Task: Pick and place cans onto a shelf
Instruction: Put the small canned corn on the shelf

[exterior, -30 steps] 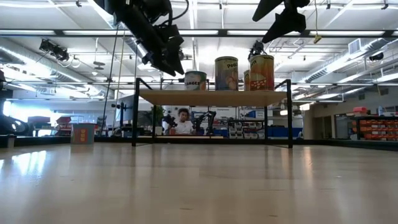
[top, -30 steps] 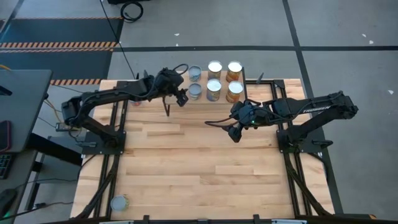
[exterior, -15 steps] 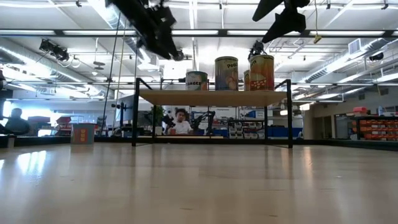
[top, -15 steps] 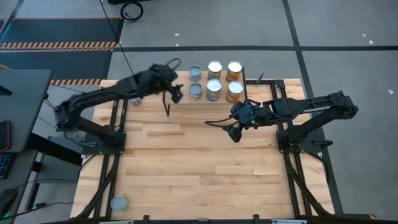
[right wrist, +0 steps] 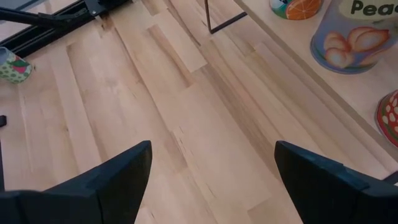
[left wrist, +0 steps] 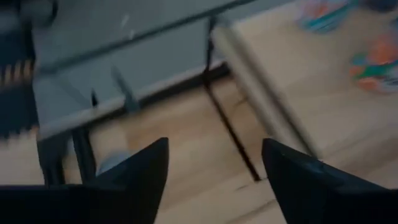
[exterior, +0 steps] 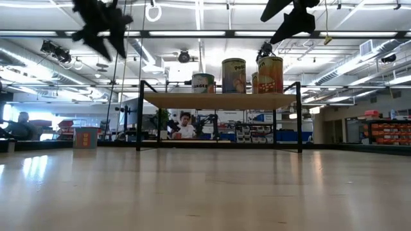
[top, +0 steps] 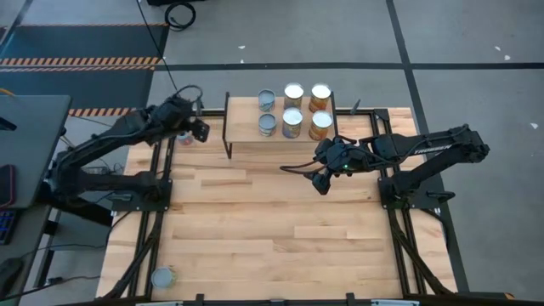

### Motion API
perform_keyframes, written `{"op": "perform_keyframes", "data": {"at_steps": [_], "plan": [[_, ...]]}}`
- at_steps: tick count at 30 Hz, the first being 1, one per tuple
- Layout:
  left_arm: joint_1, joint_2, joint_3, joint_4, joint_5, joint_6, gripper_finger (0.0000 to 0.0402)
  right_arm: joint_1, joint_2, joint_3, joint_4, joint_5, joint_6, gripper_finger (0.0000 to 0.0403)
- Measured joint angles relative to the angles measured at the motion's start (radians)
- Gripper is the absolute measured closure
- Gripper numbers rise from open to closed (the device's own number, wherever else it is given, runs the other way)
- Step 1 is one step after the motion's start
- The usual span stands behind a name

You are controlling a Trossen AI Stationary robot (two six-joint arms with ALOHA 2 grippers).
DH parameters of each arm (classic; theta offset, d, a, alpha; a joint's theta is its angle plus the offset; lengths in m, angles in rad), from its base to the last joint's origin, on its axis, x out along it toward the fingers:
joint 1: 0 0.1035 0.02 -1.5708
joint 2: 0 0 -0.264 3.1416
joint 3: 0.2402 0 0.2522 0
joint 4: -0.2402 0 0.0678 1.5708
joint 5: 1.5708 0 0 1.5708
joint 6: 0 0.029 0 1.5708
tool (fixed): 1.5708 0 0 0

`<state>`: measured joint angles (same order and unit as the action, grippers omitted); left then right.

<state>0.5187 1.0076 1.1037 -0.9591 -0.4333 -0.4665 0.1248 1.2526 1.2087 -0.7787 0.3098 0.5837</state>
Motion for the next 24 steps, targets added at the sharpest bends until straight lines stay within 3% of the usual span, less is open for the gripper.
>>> {"op": "perform_keyframes", "data": {"at_steps": [5,10,16,24], "plan": [[0.085,-0.017,-0.216,0.036,0.01,-0.229,0.0085,0.006,0.0,0.0,0.001,0.0,0.007,0.0056],[0.169,0.035,-0.39,0.248,0.037,-0.261,0.0069,0.005,0.0,0.0,0.001,-0.016,-0.018,0.0056],[0.291,0.149,-0.416,0.33,-0.034,-0.295,0.0075,-0.013,0.0,0.0,0.002,-0.024,-0.083,0.0056],[0.408,0.262,-0.416,0.339,0.021,-0.509,0.0064,-0.092,0.0,0.0,0.008,-0.024,-0.225,0.0056]]}}
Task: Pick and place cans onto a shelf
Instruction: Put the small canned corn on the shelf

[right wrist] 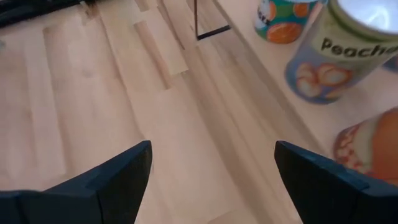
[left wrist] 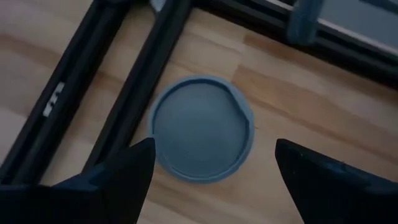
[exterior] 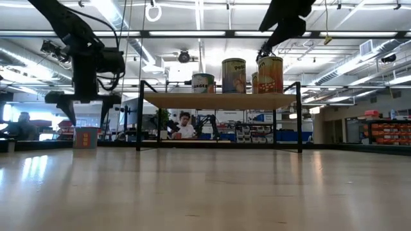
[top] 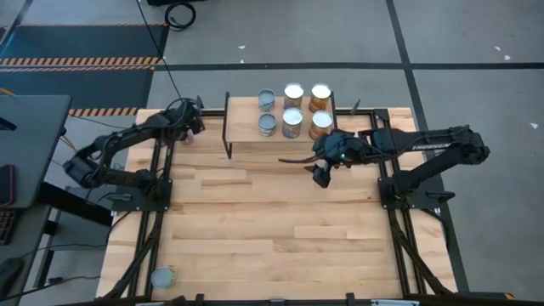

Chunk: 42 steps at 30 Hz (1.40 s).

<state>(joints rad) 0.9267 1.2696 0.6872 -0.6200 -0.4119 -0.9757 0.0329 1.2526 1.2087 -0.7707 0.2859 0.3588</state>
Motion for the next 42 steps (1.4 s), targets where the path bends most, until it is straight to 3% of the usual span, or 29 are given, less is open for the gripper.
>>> {"op": "perform_keyframes", "data": {"at_steps": [14,19,42], "plan": [[0.016,0.031,0.0,-0.039,-0.036,-0.241,0.0063,-0.132,0.0,0.0,0.037,-0.046,-0.24,0.0056],[0.019,0.07,0.0,0.086,-0.013,-0.215,0.0063,-0.167,0.0,0.0,0.052,-0.051,-0.257,0.0056],[0.024,0.169,0.0,0.081,-0.09,-0.217,0.0074,-0.219,0.032,0.0,0.111,-0.109,-0.286,0.0056]]}}
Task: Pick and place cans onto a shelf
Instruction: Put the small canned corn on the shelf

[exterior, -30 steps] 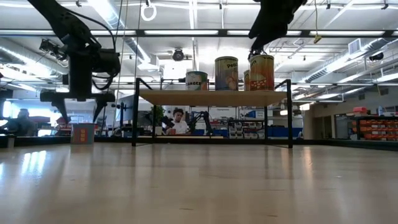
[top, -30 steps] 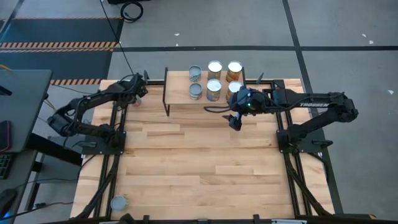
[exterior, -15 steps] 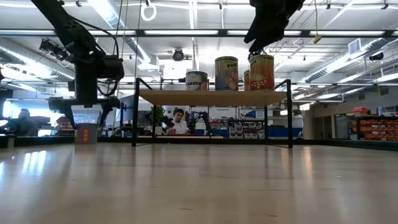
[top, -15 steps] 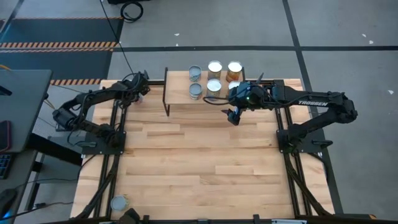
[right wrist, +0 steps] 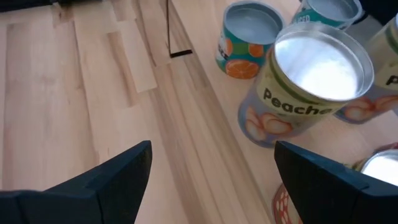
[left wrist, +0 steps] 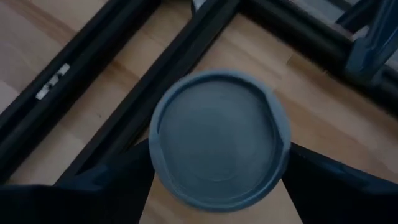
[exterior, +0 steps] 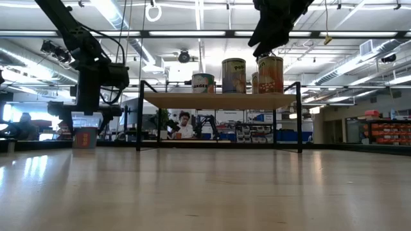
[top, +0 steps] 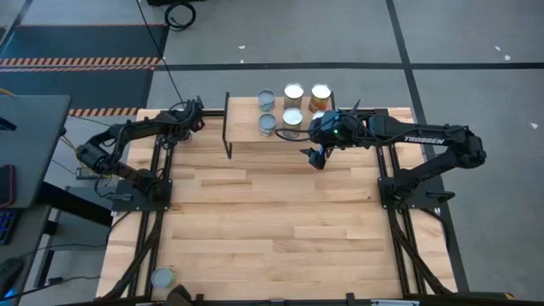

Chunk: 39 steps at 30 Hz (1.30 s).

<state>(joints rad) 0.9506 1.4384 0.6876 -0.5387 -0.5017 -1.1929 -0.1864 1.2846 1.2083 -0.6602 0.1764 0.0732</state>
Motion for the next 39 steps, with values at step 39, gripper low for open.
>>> {"op": "perform_keyframes", "data": {"at_steps": [39], "plan": [[-0.326,0.089,0.85,-0.273,0.252,0.957,0.0129,0.266,-0.204,0.0,-0.238,0.145,0.325,0.0056]]}}
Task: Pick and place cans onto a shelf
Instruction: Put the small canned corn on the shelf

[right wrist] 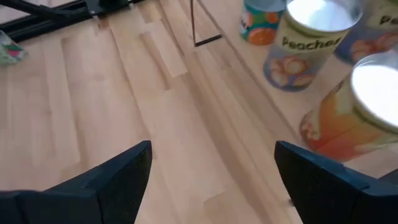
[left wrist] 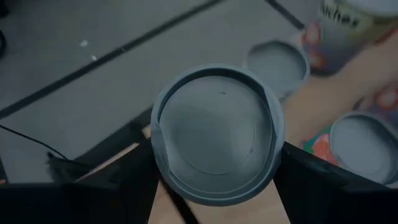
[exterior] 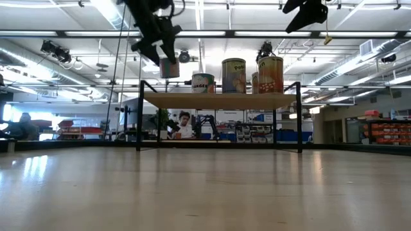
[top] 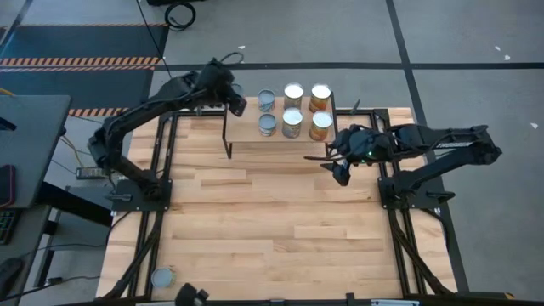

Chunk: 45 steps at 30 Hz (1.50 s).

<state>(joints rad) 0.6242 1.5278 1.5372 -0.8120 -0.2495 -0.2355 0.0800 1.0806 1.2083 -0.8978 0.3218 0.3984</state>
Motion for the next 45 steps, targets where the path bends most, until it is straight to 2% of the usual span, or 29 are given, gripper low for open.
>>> {"op": "perform_keyframes", "data": {"at_steps": [10,14,22,29,39,45], "plan": [[-0.006,0.134,-0.001,0.015,0.018,0.021,0.0129,0.067,0.031,0.0,-0.003,-0.001,0.09,0.0056],[-0.006,0.155,-0.001,0.039,-0.006,0.014,0.012,0.076,0.031,0.0,-0.003,-0.002,0.099,0.0056],[-0.006,0.156,-0.001,0.052,-0.043,0.011,0.0106,0.078,0.031,0.0,-0.003,-0.001,0.092,0.0056],[-0.005,0.156,-0.001,0.073,-0.019,-0.015,0.0088,0.077,0.031,0.0,-0.003,-0.001,0.089,0.0056],[-0.004,0.171,-0.001,0.079,-0.057,-0.031,0.0087,0.077,0.031,0.0,-0.002,-0.002,0.094,0.0056],[-0.004,0.175,-0.002,0.073,-0.036,-0.063,0.0107,0.077,0.031,0.0,-0.002,-0.008,0.107,0.0056]]}}
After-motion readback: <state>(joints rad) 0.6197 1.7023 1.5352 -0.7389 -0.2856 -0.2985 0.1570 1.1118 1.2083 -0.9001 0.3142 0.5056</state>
